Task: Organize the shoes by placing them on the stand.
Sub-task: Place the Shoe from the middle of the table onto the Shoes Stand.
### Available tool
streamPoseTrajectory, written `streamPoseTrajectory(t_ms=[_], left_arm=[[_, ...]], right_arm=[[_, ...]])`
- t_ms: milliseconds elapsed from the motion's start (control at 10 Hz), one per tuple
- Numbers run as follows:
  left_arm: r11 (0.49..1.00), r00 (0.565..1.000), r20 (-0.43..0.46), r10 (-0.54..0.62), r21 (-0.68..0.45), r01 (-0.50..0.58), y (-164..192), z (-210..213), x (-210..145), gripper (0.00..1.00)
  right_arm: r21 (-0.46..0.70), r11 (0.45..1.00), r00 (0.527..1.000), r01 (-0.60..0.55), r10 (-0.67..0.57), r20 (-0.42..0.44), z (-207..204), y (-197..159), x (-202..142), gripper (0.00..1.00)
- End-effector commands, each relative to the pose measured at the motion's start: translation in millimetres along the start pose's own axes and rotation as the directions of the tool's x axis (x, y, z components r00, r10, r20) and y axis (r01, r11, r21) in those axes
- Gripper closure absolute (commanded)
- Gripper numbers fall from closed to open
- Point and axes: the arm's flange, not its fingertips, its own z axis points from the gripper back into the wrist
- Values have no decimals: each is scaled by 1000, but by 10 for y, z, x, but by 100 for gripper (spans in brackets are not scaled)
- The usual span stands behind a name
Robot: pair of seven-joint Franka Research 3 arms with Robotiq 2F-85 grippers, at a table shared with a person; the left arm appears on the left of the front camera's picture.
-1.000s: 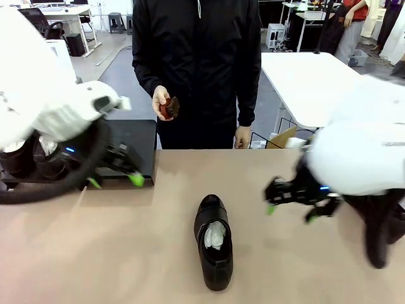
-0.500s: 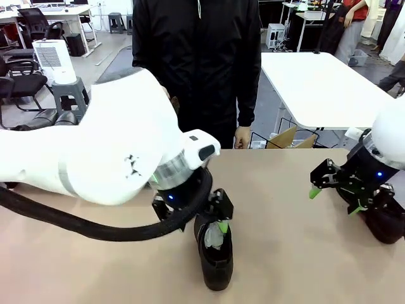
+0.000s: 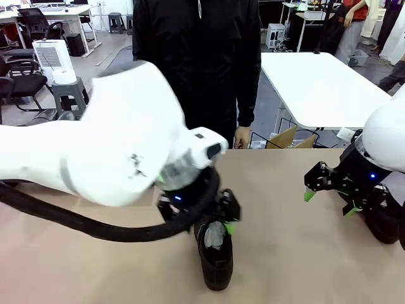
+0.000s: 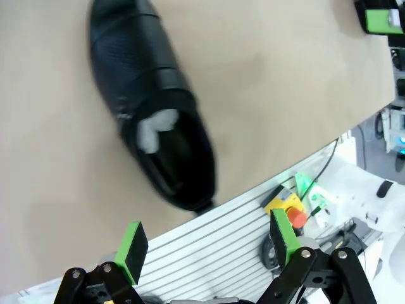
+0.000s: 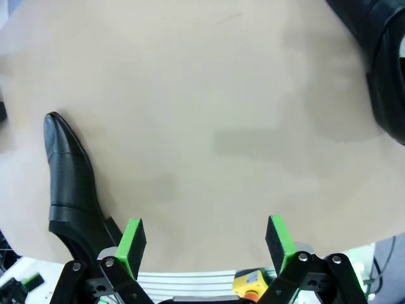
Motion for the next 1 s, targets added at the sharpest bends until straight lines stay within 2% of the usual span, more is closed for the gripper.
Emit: streamPoseTrajectory(t_ms=[0,100,400,900], left_arm=[[997,998,7,64,31,-64,-333,-190,183,0],[993,994,9,108,54,-108,-394,-314,268,0],[960,973,106,205,170,-221,-372,-678,460,0],[937,956,78,281,193,-292,-456,-1049,527,0]], right_arm=[[7,1000,1000,3,-3,0,11,6,3,0],[7,1000,1000,3,-3,0,11,6,3,0],[7,1000,1000,3,-3,0,11,6,3,0],[7,1000,1000,3,-3,0,11,6,3,0]])
